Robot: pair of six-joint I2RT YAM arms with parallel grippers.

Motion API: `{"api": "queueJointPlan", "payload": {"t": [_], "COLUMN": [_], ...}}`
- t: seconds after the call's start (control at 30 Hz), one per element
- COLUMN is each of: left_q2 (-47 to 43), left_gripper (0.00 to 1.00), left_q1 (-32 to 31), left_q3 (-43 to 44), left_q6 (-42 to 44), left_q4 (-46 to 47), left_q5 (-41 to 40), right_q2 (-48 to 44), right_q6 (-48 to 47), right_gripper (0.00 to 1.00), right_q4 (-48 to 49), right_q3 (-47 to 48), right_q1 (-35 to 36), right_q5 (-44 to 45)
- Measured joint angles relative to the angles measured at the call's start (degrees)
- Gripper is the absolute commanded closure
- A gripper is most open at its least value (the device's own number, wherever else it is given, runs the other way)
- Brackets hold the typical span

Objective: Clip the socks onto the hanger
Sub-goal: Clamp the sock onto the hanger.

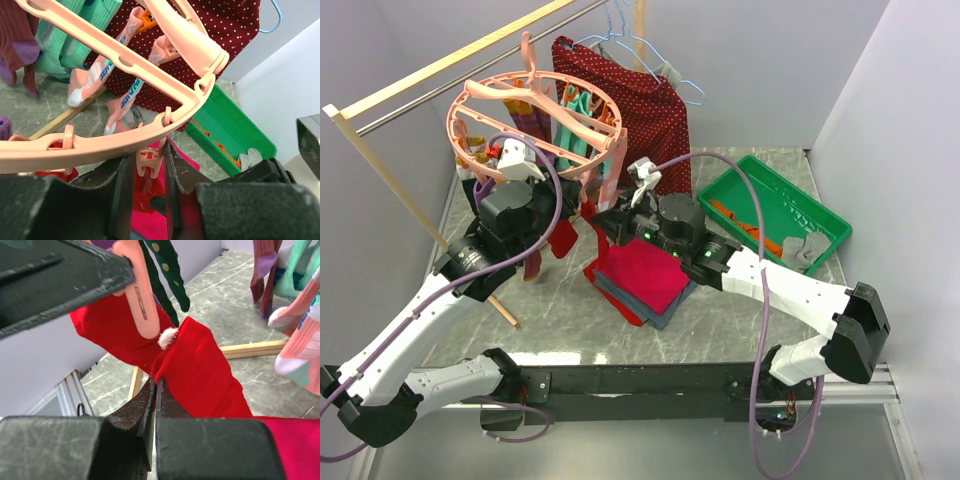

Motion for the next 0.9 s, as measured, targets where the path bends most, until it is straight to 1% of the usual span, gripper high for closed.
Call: {"api": "queueJointPlan", "payload": {"t": [0.3, 0.9], "left_q2": [0.2, 0.4], "left_gripper": [0.99, 0.99], "left_q1": [-0.2, -0.6], "left_q3": [0.0, 0.0], "left_q6": [0.0, -0.2], "left_q4": [0.0, 0.0], "left_q5": [-0.2, -1.3], "right_q2": [0.0, 0.8], "right_q6": [-0.5, -2.9], "right_gripper": [1.0, 1.0], "right_q4": [0.3, -0.5], "right_q3": [1.2, 3.5], "right_q1": [2.1, 4.4], "right_q5": [4.3, 7.9]}}
